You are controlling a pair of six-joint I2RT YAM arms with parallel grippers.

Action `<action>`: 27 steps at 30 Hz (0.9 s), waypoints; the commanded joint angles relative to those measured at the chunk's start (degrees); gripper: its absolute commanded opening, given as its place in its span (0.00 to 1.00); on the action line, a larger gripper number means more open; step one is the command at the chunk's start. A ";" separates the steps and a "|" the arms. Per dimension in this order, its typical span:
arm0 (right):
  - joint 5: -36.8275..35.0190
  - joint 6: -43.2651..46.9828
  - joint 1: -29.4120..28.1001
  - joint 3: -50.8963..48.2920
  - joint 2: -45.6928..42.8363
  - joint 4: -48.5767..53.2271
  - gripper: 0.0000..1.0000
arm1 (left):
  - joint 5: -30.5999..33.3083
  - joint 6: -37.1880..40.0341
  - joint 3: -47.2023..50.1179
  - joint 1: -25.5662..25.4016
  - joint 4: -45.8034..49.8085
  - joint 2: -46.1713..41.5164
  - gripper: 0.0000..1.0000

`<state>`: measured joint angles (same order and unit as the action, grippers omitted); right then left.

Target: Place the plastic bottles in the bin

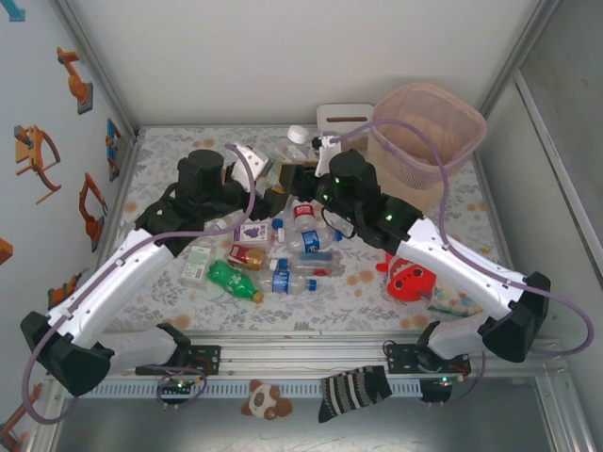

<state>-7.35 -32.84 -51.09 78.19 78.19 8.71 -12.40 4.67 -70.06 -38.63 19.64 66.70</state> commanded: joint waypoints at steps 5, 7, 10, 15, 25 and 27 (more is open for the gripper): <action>-8.79 8.12 3.70 6.79 -2.78 10.31 0.42 | -0.10 -1.37 1.26 1.50 2.99 -4.82 0.76; -9.55 9.35 5.46 8.10 -3.38 13.06 0.42 | -0.62 -1.52 1.42 2.74 4.05 -5.19 0.76; -9.96 11.22 9.11 10.85 -3.92 18.10 0.42 | -2.25 -2.24 1.53 5.93 5.79 -5.71 0.77; -7.52 13.01 18.94 15.33 -4.31 25.15 0.42 | -5.44 -1.79 1.85 11.56 9.80 -6.16 0.78; -8.18 21.36 34.05 25.88 2.55 34.58 0.42 | -10.14 0.16 6.79 22.11 11.98 -7.94 0.79; -11.03 24.21 35.60 29.39 6.01 38.14 0.42 | -9.90 0.77 7.68 23.09 12.25 -8.16 0.79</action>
<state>-14.72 -14.17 -17.06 104.09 80.34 41.36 -20.45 3.75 -63.51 -16.64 30.24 59.72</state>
